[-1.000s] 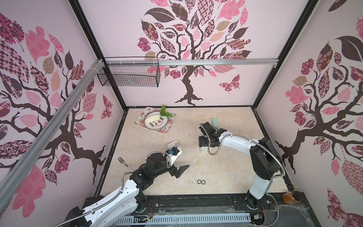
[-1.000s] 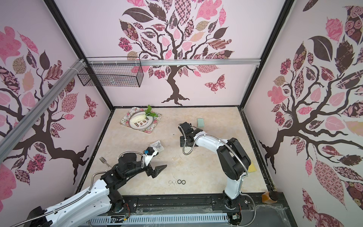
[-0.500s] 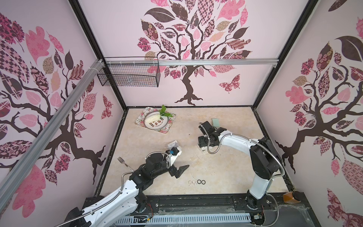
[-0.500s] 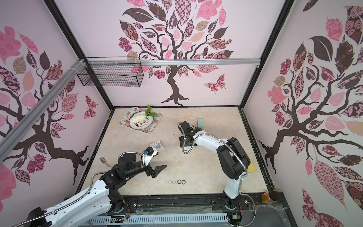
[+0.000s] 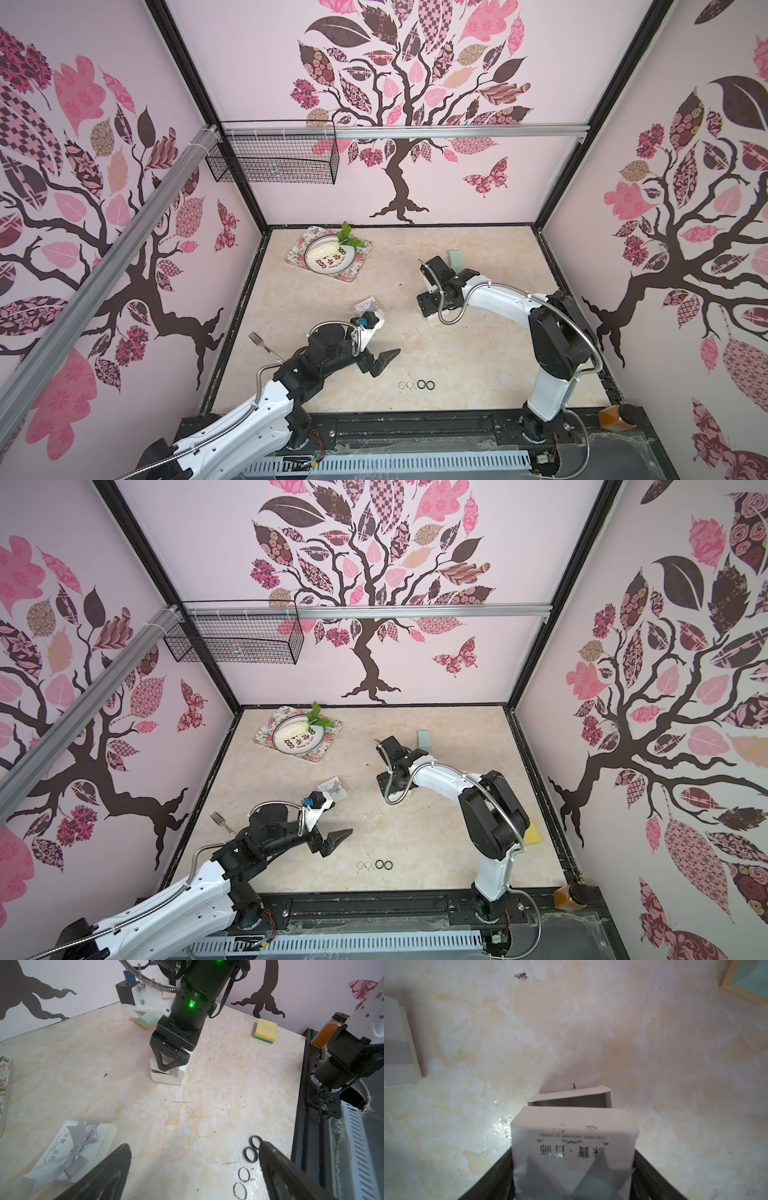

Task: Take the rings out of the lift-off lid box
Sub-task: Close the lid on the jewelry box.

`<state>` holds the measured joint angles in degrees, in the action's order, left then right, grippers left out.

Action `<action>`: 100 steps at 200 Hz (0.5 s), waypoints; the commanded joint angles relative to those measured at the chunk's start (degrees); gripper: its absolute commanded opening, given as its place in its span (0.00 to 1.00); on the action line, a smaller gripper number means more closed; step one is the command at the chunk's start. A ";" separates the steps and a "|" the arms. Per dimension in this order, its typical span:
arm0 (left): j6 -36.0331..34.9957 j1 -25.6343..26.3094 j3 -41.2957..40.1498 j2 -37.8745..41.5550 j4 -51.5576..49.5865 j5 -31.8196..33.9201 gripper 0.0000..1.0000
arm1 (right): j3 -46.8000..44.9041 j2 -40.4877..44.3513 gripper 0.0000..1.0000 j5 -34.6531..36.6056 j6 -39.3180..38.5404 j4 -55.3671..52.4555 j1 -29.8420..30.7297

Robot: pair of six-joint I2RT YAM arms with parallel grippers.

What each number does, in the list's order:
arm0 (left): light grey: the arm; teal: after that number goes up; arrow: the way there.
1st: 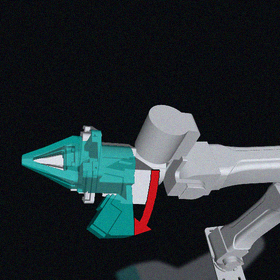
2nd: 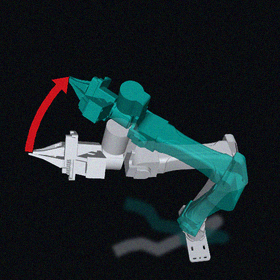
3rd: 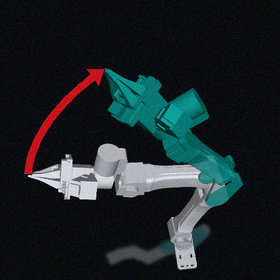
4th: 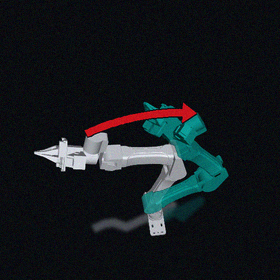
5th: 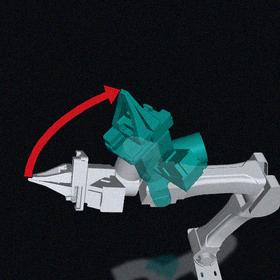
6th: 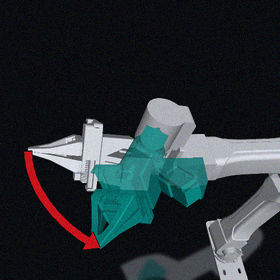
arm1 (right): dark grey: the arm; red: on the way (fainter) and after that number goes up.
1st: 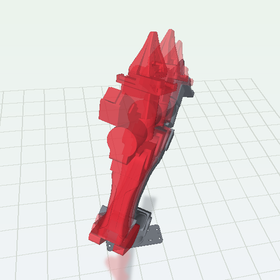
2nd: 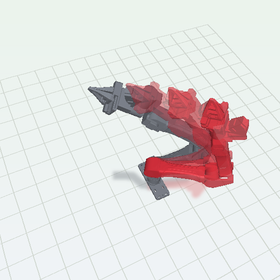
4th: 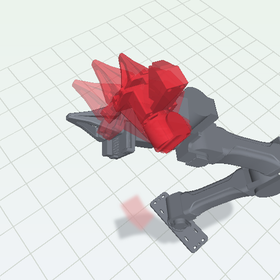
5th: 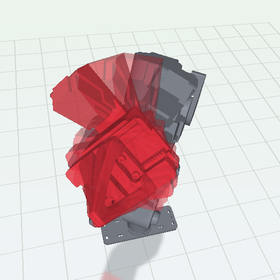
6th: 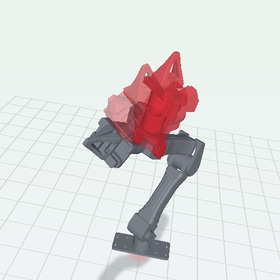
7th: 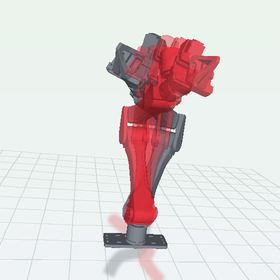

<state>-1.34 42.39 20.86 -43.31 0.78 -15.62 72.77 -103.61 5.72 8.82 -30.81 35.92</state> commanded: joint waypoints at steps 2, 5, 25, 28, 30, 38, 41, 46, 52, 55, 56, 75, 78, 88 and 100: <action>-0.76 0.18 -1.45 0.26 0.97 -0.82 0.98 | 3.20 -0.71 0.78 0.53 -6.38 -2.28 -0.19; -0.77 0.15 -1.45 0.20 0.98 -0.82 0.98 | 3.25 -0.76 0.78 0.52 -6.73 -2.27 -0.32; -0.77 0.16 -1.45 0.05 1.00 -1.02 0.98 | 3.44 -1.23 0.78 -1.74 -9.02 -2.01 -1.61; -0.71 0.15 -1.40 0.03 0.98 -1.05 0.98 | 3.44 -1.32 0.78 -2.22 -9.39 -1.90 -1.86; -0.75 0.15 -1.41 0.06 0.98 -1.01 0.98 | 3.50 -1.39 0.78 -2.60 -9.58 -1.91 -2.03; -0.84 0.19 -1.44 -0.06 1.06 -1.04 0.98 | 3.56 -1.76 0.78 -3.89 -10.39 -1.97 -2.46; -0.85 0.19 -1.44 -0.12 1.07 -1.04 0.99 | 3.66 -1.89 0.78 -4.21 -10.59 -2.04 -2.56; -0.85 0.19 -1.46 -0.17 1.03 -1.00 0.98 | 3.71 -2.13 0.77 -4.55 -10.95 -1.98 -2.72; -0.86 0.16 -1.47 -0.13 1.05 -1.00 0.98 | 3.77 -2.49 0.78 -4.84 -11.26 -2.23 -2.91; -0.85 0.15 -1.43 -0.19 1.08 -1.03 0.98 | 3.93 -2.67 0.78 -5.02 -11.39 -2.34 -3.01; -0.85 0.15 -1.48 -0.19 1.07 -1.01 0.98 | 3.99 -2.70 0.78 -5.11 -11.42 -2.33 -3.03; -0.85 0.16 -1.44 -0.53 1.33 -1.08 0.98 | 4.67 -3.92 0.78 -5.85 -12.24 -3.09 -3.25; -0.85 0.16 -1.45 -0.59 1.33 -1.13 0.98 | 4.73 -4.07 0.78 -5.81 -12.27 -3.12 -3.34; -0.85 0.15 -1.35 -0.76 1.41 -1.17 0.98 | 5.05 -4.55 0.77 -6.17 -12.45 -3.35 -3.33; -0.92 0.22 -1.40 -0.96 1.42 -1.17 0.98 | 5.19 -4.91 0.77 -6.41 -12.31 -3.11 -3.40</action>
<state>-1.37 42.39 20.86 -43.94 0.82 -15.81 75.77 -106.37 1.04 -1.83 -32.29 32.38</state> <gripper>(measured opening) 0.983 0.775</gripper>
